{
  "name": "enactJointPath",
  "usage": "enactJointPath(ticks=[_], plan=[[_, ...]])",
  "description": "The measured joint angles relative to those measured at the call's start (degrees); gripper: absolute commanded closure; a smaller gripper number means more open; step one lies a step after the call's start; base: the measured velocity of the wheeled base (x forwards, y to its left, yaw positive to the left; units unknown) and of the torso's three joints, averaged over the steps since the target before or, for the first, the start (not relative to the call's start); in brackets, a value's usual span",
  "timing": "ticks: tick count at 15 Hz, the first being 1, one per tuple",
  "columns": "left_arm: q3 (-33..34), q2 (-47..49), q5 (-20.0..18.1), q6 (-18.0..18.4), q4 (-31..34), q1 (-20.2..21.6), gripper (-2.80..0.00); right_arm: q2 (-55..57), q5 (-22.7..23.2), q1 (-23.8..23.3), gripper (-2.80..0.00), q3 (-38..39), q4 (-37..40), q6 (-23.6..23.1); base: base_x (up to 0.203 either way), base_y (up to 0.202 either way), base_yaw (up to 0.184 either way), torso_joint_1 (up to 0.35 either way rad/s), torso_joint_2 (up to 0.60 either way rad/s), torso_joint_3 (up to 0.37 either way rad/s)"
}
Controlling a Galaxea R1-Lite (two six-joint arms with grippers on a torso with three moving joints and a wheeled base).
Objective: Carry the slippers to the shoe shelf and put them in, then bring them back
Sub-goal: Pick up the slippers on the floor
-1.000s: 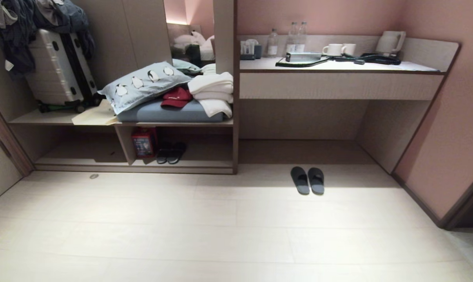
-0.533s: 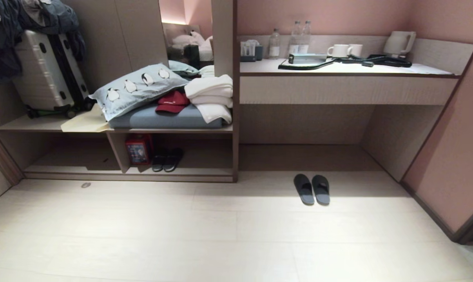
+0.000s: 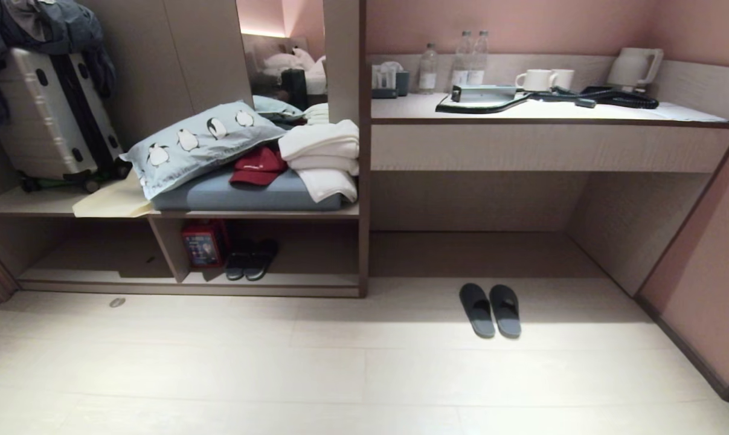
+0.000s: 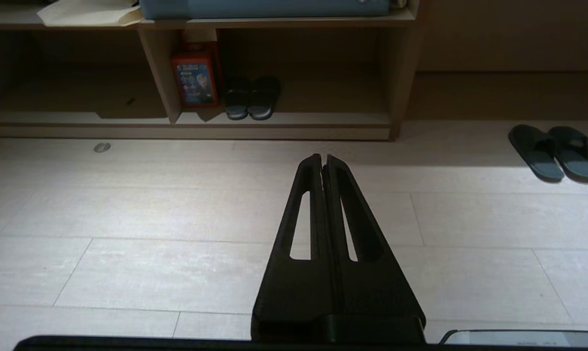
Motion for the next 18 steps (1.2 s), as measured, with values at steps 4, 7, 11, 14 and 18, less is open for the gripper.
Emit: enactJointPath(ticks=[4, 7, 11, 14, 18], plan=[[0.0, 0.0, 0.0, 0.01, -0.04, 0.0, 0.0, 0.0, 0.02, 0.0, 0.0, 0.0, -0.03, 0.0, 0.194, 0.0, 0.0, 0.003, 0.0, 0.001], [0.0, 0.0, -0.02, 0.03, -0.02, -0.02, 0.0, 0.0, 0.0, 0.0, 0.0, 0.0, 0.0, 0.0, 0.194, 0.0, 0.002, 0.004, 0.0, 0.001], [0.0, 0.0, -0.05, 0.0, -0.05, -0.02, 0.0, 0.0, 0.0, 0.0, 0.0, 0.0, 0.02, 0.0, 0.197, 0.0, -0.003, 0.004, 0.0, 0.001], [0.0, 0.0, -0.02, 0.0, 0.02, -0.02, 0.0, 0.0, 0.01, 0.0, 0.0, 0.0, -0.07, 0.0, 0.198, 0.0, -0.001, 0.001, 0.0, 0.002], [0.0, 0.0, 0.0, -0.08, -0.02, 0.0, 0.0, 0.0, 0.02, 0.0, 0.0, 0.0, -0.05, 0.01, 0.195, 0.0, 0.0, 0.003, 0.0, 0.002]])
